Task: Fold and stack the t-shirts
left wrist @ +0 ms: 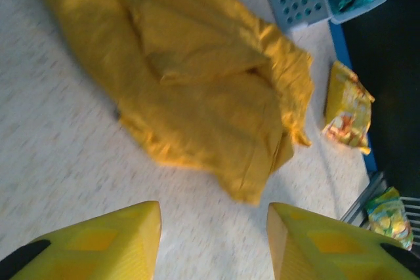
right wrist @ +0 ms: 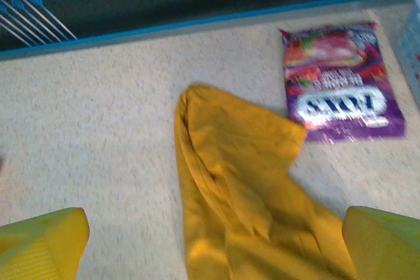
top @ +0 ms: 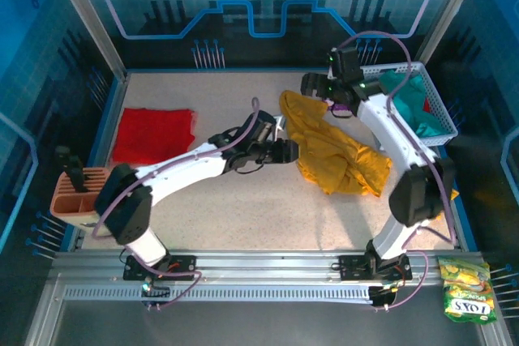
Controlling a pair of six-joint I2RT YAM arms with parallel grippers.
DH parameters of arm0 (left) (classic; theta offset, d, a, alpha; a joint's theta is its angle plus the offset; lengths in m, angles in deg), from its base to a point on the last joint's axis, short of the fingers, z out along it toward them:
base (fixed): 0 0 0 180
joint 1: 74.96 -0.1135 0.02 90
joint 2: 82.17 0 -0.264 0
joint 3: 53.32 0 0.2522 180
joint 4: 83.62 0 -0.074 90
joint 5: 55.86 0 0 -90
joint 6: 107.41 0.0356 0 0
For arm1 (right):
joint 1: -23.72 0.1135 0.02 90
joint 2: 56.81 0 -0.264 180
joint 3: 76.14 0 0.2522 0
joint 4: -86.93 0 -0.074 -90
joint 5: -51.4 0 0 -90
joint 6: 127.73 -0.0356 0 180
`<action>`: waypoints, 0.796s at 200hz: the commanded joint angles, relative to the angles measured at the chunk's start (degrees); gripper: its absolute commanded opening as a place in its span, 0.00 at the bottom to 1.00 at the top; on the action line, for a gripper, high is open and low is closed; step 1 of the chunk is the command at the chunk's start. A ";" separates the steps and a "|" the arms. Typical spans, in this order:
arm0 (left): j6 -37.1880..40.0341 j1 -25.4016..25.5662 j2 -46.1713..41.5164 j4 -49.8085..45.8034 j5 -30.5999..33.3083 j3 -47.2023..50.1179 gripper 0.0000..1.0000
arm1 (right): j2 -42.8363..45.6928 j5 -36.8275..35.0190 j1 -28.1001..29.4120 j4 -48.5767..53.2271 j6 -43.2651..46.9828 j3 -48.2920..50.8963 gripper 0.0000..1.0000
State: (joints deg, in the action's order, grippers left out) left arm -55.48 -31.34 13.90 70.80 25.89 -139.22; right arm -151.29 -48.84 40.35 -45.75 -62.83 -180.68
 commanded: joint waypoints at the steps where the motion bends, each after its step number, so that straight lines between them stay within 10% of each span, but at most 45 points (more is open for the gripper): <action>1: -0.83 0.12 8.25 -2.98 -4.41 -9.10 0.44 | 9.34 0.31 -1.34 0.52 -1.31 8.29 1.00; 159: -6.89 -0.02 33.66 -12.89 -2.20 -30.58 0.42 | 33.51 4.62 -7.18 1.53 -4.76 35.10 1.00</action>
State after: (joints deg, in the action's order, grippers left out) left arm -61.47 -31.28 47.02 58.87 21.74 -167.98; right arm -119.62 -45.86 34.53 -44.92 -67.14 -146.70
